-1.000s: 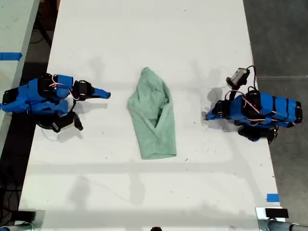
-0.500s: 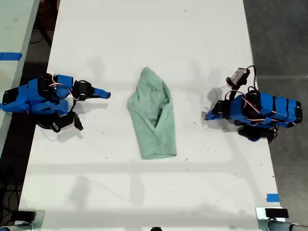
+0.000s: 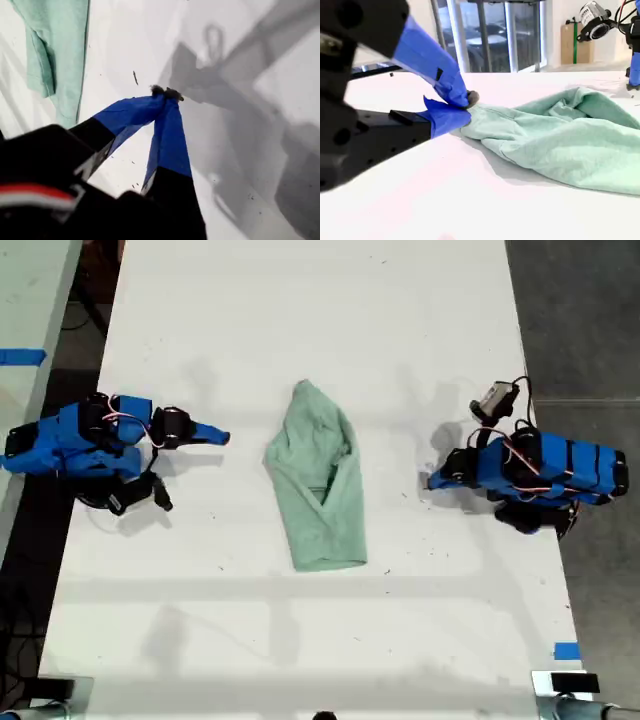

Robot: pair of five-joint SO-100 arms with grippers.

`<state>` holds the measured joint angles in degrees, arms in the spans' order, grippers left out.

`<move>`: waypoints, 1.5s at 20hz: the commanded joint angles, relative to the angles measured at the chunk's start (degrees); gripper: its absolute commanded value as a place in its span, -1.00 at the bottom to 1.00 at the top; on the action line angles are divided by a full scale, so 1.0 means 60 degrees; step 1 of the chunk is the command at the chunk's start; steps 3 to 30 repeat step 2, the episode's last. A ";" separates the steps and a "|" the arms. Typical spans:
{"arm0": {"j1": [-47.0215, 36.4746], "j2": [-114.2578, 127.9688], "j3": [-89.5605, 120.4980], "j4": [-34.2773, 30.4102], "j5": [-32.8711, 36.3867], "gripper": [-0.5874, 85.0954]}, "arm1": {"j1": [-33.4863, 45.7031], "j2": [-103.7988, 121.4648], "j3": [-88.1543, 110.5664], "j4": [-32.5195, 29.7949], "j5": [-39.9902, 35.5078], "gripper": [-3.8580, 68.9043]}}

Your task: Fold t shirt

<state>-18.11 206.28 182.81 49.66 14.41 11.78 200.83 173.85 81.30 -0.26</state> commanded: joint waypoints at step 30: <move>-0.0073 0.0088 0.0073 0.0000 -0.0249 -0.99 | -0.0117 0.0059 0.0264 -0.0190 0.0146 -0.95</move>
